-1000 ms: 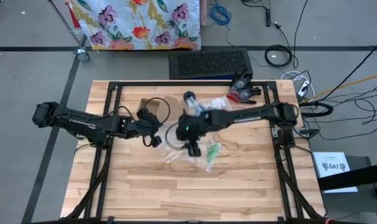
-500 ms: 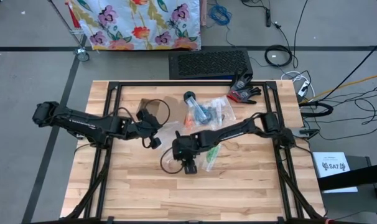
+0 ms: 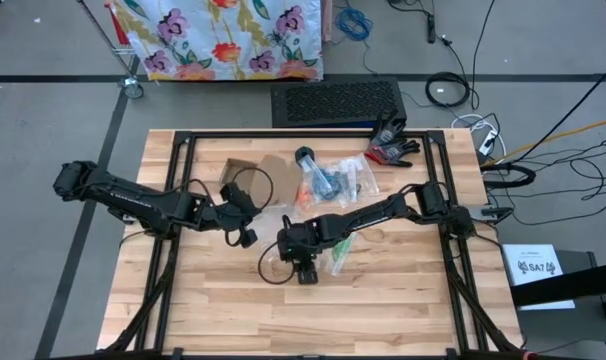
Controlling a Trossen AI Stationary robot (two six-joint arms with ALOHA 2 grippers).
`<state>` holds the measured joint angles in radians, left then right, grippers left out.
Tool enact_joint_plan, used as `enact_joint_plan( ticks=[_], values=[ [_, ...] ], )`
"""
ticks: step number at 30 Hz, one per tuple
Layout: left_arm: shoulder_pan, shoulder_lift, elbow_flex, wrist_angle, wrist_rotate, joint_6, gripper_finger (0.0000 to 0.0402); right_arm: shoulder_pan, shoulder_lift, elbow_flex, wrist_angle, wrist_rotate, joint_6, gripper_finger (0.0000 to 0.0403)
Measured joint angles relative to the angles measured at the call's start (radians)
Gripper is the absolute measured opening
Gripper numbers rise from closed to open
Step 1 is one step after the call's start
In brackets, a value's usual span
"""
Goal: Sort rubber bands
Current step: Put the brown rubber band into the transparent zip bag
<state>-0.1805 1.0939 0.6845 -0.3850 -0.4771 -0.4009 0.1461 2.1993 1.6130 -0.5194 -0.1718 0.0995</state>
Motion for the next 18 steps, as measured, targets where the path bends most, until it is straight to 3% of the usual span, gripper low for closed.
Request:
enact_joint_plan(
  ticks=[7, 14, 18],
  values=[
    [-0.019, 0.000, 0.000, 0.001, 0.000, -0.012, 0.0000, -0.003, -0.014, 0.001, 0.014, -0.038, 0.017, 0.0164],
    [-0.018, 0.000, 0.000, 0.001, -0.003, -0.011, 0.0000, -0.018, -0.021, 0.002, 0.017, 0.043, -0.019, 0.0164],
    [-0.018, 0.000, 0.000, 0.001, -0.003, -0.011, 0.0000, -0.034, 0.014, 0.001, 0.021, 0.014, -0.014, 0.0164]
  ],
)
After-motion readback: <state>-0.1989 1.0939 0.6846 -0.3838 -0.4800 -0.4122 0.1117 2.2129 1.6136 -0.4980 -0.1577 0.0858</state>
